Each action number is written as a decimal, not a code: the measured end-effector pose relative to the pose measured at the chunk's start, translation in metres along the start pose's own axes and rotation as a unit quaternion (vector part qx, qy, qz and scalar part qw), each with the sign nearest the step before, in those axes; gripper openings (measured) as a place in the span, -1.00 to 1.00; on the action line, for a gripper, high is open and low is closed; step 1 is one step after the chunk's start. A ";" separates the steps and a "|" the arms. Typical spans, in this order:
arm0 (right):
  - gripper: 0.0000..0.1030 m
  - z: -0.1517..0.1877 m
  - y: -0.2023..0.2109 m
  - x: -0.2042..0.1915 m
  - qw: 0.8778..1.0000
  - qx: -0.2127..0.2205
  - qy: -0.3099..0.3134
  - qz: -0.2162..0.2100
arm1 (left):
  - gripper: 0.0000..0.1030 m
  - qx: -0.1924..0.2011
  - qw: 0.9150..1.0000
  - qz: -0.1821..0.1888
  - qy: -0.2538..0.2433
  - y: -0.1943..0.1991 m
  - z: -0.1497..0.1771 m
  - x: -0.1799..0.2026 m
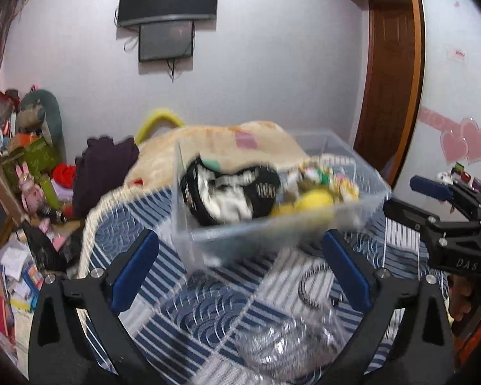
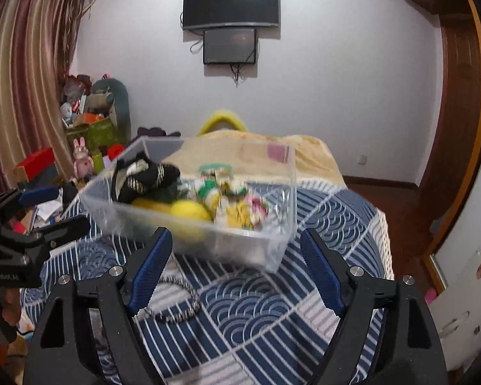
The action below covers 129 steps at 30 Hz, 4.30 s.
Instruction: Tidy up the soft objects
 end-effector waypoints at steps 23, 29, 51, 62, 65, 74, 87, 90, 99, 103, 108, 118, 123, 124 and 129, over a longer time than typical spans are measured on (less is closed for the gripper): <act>-0.82 0.062 -0.049 -0.031 0.991 -0.118 0.025 -0.061 | 0.07 -0.085 0.994 0.070 0.020 -0.033 0.090 0.028; -0.86 0.056 -0.041 -0.027 0.993 -0.102 0.013 -0.057 | -0.35 -0.074 0.994 0.079 0.009 -0.027 0.082 0.033; -0.86 -0.023 0.002 0.007 0.999 0.033 -0.024 -0.014 | -0.49 0.081 0.996 0.020 0.040 0.013 -0.045 -0.008; -0.86 -0.037 -0.042 0.011 0.999 0.020 -0.046 -0.002 | -0.49 0.079 0.996 0.001 0.047 -0.044 -0.075 -0.009; -0.86 -0.027 -0.051 0.008 0.999 0.002 -0.040 -0.005 | -0.46 0.057 0.997 0.015 0.053 -0.067 -0.068 -0.009; -0.63 -0.016 -0.051 0.006 0.999 -0.021 -0.025 -0.006 | 0.22 0.037 0.999 0.005 0.035 -0.077 -0.052 -0.005; -0.16 -0.039 0.003 0.008 0.999 0.045 -0.018 -0.016 | 0.51 0.053 0.998 0.021 0.034 -0.018 -0.051 -0.007; -0.12 -0.044 0.020 0.006 0.998 0.064 -0.012 -0.019 | 0.59 0.075 0.997 0.019 0.025 0.007 -0.057 -0.003; 0.12 -0.048 0.064 -0.004 0.993 0.112 -0.006 -0.030 | 0.89 0.129 0.991 0.024 0.008 0.069 -0.064 0.013; 0.44 -0.046 0.072 -0.006 0.992 0.126 -0.006 -0.027 | 0.98 0.143 0.989 0.023 0.001 0.087 -0.060 0.020; 0.55 -0.042 0.073 -0.009 0.991 0.131 -0.001 -0.018 | 0.99 0.148 0.989 0.027 -0.001 0.098 -0.053 0.026; 0.57 -0.035 0.076 -0.013 0.991 0.131 -0.004 -0.022 | 0.99 0.147 0.989 0.026 0.001 0.100 -0.043 0.028; 0.57 -0.033 0.078 -0.014 0.991 0.131 -0.004 -0.023 | 0.99 0.146 0.989 0.027 0.000 0.100 -0.041 0.028; 0.57 -0.033 0.078 -0.014 0.991 0.132 -0.004 -0.023 | 0.99 0.146 0.989 0.027 0.001 0.100 -0.041 0.028; 0.57 -0.034 0.077 -0.015 0.991 0.131 -0.004 -0.024 | 0.99 0.146 0.989 0.026 0.003 0.101 -0.039 0.027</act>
Point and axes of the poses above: each gripper's, at about its wrist camera, not at the fingertips, and y roughly against the way its jaws point, x to its right, z to its underside, the point moved 8 cm from there along -y, roughly the way its jaws point
